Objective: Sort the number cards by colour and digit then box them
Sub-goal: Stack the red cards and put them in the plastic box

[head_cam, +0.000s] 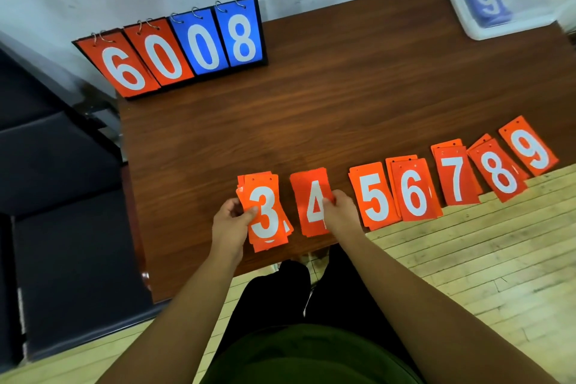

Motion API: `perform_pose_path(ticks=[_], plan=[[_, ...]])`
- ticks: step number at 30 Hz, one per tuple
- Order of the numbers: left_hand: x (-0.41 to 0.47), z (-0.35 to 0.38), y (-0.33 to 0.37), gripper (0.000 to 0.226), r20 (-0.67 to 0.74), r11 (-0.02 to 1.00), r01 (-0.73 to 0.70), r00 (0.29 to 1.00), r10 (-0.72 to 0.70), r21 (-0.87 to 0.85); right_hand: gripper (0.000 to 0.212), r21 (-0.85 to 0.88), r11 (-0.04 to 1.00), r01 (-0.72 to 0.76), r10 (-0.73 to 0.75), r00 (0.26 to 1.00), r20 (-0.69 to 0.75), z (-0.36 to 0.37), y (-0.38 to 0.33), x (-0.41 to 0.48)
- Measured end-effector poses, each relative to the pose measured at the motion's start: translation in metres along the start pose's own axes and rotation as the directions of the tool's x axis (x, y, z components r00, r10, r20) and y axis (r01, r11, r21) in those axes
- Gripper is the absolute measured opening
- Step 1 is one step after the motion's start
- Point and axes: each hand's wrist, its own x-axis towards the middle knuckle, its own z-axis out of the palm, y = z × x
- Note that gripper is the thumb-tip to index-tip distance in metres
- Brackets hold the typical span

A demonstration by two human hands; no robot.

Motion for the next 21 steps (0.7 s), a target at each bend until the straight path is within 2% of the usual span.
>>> perform_pose_path(ticks=[2, 4, 9, 13, 15, 18, 21], plan=[[-0.001, 0.006, 0.002, 0.028, 0.012, 1.000, -0.019, 1.000, 0.019, 0.016, 0.036, 0.191, 0.981, -0.016, 0.005, 0.998, 0.059, -0.009, -0.003, -0.005], [-0.002, 0.014, 0.004, 0.028, 0.059, 1.000, -0.026, 0.998, 0.026, -0.001, 0.030, 0.256, 0.966, 0.027, -0.053, 0.994, 0.097, -0.012, -0.004, -0.010], [-0.004, 0.049, 0.011, 0.032, 0.231, 0.999, 0.034, 0.973, -0.024, -0.041, 0.035, 0.190, 0.976, 0.105, -0.100, 0.994, -0.032, -0.019, -0.006, -0.015], [-0.006, 0.073, 0.012, 0.025, 0.249, 1.000, -0.001, 0.968, -0.003, 0.016, 0.041, 0.042, 0.986, 0.163, -0.161, 0.985, -0.055, -0.022, 0.002, -0.014], [-0.005, 0.081, 0.013, 0.025, 0.235, 1.000, 0.002, 0.972, -0.007, 0.020, 0.042, -0.073, 0.978, 0.197, -0.207, 0.963, -0.172, -0.026, 0.018, -0.009], [-0.004, 0.090, 0.019, 0.036, 0.207, 0.999, 0.047, 0.977, -0.051, 0.024, 0.042, -0.344, 0.915, 0.209, -0.329, 0.882, -0.338, -0.037, 0.050, 0.003], [-0.004, 0.097, 0.023, 0.043, 0.191, 0.997, 0.059, 0.979, -0.067, 0.043, 0.049, -0.537, 0.825, 0.177, -0.371, 0.887, -0.276, -0.042, 0.073, 0.013]])
